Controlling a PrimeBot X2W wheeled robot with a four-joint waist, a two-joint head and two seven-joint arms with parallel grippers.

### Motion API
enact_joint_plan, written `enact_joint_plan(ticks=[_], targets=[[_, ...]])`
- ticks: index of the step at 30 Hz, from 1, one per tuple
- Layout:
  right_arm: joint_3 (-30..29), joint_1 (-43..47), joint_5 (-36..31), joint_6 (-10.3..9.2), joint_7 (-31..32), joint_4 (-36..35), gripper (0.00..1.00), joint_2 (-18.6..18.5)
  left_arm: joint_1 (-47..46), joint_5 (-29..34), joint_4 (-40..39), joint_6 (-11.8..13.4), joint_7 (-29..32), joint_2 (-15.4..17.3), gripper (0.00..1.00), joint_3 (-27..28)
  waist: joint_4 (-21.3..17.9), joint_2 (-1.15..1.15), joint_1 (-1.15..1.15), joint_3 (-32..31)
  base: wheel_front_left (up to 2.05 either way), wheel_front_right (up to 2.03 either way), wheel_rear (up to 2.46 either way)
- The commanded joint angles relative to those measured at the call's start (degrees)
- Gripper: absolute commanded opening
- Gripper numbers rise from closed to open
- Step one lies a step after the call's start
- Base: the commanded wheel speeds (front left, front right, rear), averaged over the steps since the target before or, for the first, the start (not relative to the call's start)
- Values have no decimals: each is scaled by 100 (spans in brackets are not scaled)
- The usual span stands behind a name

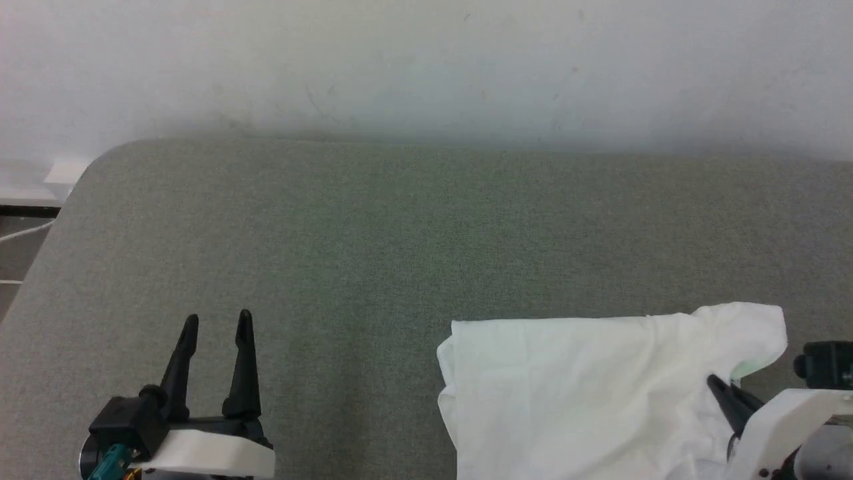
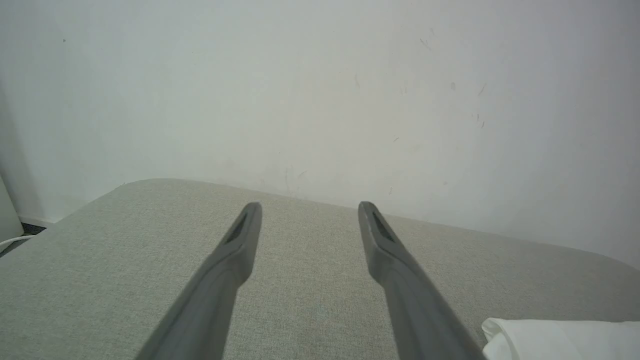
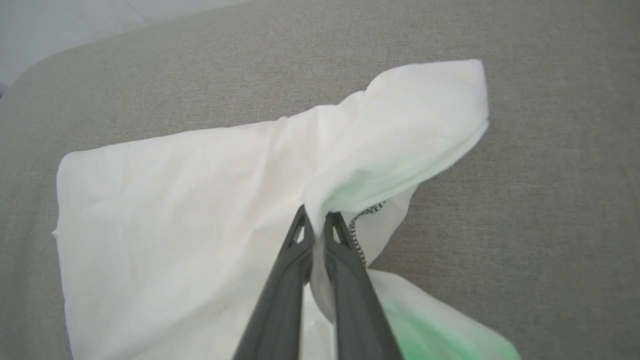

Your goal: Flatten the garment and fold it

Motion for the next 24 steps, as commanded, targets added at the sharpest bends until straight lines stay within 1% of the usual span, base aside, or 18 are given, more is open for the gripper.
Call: enact_joint_plan(ticks=[1,5,6,11,16,24], targets=[[187,89,77,-10,107,-246,0,81,65,27,-33,-39,-27,-22,100,34,6,0,0,-38,0,0,0],[686,157,244,-10,329,-584,0,189,85,23,-47,-41,-27,-28,100,43,44,0,0,-94,0,0,0],[686,157,244,-10,329,-584,0,189,85,23,-47,-41,-27,-28,100,43,44,0,0,-94,0,0,0],[1335,61,332,-10,412,-650,0,272,114,8,-49,-42,-27,-33,100,12,152,0,0,-125,0,0,0],[1996,-155,316,-10,316,-389,0,315,114,-13,-49,-43,-27,-35,100,24,327,0,0,-114,0,0,0],[2932,-644,241,-10,73,329,0,291,79,-54,11,-44,-27,-37,100,-19,622,0,0,-20,0,0,0]])
